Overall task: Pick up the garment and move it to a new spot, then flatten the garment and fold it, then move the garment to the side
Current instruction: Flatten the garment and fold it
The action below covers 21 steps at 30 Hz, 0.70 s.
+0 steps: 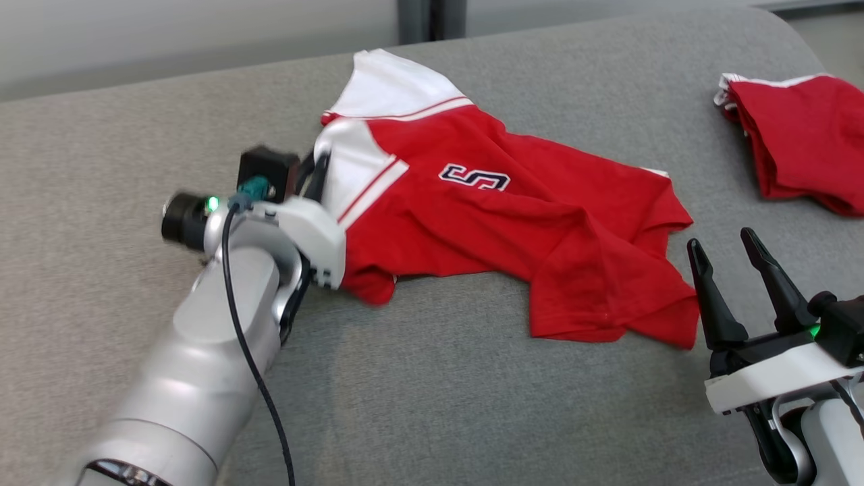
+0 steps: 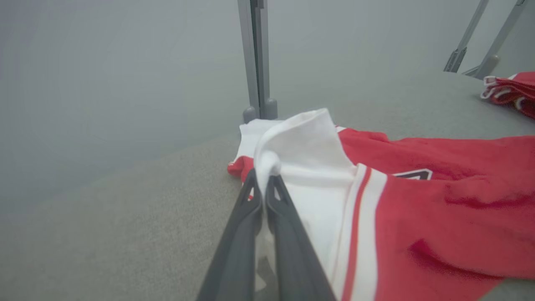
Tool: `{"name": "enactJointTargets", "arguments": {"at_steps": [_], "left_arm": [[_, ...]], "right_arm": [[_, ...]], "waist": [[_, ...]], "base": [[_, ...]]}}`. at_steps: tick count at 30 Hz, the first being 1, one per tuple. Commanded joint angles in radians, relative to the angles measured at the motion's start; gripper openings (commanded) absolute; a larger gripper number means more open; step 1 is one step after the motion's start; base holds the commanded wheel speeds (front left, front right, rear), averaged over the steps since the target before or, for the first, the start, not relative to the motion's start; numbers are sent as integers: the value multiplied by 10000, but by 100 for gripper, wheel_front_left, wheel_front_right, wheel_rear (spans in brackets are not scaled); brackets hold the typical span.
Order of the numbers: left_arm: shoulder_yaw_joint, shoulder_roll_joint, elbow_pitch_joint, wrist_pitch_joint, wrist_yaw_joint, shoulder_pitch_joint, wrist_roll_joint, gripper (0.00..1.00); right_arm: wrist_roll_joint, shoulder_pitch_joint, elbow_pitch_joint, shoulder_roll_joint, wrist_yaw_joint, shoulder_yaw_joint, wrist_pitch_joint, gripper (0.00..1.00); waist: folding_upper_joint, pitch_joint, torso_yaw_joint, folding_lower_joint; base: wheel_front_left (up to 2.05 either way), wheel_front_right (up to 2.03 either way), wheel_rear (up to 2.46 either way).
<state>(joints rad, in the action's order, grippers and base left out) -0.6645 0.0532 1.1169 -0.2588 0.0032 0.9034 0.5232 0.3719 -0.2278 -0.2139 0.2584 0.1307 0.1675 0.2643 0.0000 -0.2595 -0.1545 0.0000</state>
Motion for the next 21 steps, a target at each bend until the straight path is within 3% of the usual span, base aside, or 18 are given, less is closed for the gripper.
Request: {"name": "enactJointTargets", "arguments": {"at_steps": [1,5,8,21], "left_arm": [[159,260,-727,-59,378,232,-384,0],[436,697,-2704,-57,1193,-275,-1559,0],[569,948,-3905,-60,1512,-775,-2349,0],[-823,1769,-5138,-63,872,-3726,-3994,0]], "right_arm": [[1,105,-47,17,1,-42,13,100],[-31,168,-76,-29,1,-140,11,100],[-76,273,-110,-105,1,-202,11,100],[-179,777,-396,-516,-1,-555,11,100]], "waist": [[0,294,292,0],[0,576,675,0],[0,828,964,0],[0,1842,2229,0]], "base": [[0,0,0],[0,0,0],[0,0,0],[0,0,0]]}}
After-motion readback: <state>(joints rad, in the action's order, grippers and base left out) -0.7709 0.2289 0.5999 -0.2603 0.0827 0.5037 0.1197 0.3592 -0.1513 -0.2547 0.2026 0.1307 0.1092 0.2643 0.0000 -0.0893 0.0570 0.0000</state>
